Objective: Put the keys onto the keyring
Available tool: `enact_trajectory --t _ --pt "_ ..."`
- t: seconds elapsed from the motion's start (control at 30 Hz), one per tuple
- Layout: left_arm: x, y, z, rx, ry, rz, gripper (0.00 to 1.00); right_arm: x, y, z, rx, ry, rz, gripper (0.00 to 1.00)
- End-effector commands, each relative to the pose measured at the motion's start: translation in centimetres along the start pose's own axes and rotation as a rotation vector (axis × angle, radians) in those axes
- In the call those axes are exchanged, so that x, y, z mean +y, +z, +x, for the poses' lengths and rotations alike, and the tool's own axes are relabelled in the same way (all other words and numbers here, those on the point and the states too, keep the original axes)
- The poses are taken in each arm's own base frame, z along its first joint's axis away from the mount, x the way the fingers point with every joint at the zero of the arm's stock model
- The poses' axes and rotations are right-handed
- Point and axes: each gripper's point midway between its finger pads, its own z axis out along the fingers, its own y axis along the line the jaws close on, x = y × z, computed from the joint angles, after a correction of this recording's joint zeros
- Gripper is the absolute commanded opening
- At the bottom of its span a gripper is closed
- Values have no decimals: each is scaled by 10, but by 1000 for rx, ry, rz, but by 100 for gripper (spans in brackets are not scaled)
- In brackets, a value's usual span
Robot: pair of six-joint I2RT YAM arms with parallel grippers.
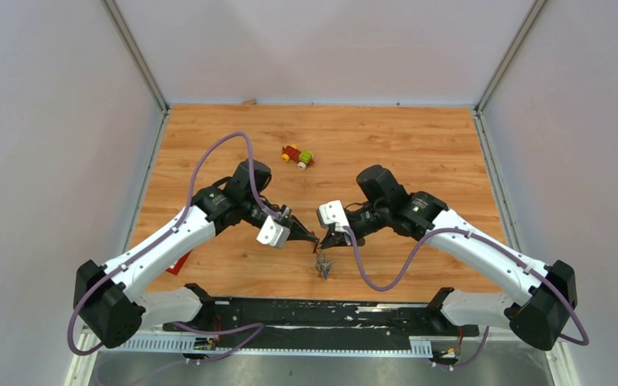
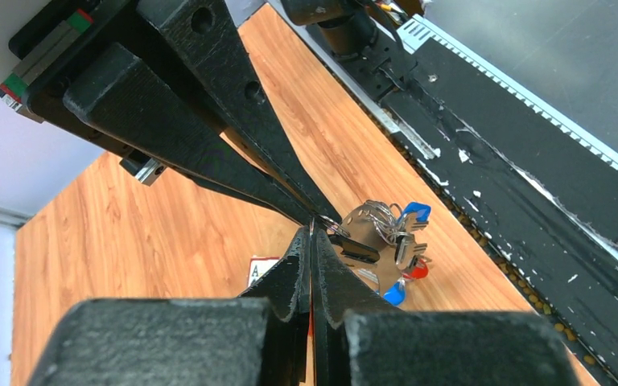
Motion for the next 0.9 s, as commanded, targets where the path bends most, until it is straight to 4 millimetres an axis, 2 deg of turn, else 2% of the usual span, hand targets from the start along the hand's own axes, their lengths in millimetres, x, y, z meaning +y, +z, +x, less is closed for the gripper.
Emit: enact_trajectory --t 0.0,0.37,0.87 --pt "-2 2 -5 -25 30 12 0 -3 -3 -24 -58 -73 -6 0" --pt "-15 7 -1 -41 45 56 0 -2 -6 -29 -69 -89 -2 0" --pt "-27 9 2 -37 64 95 0 -6 -6 -25 -51 -82 17 0"
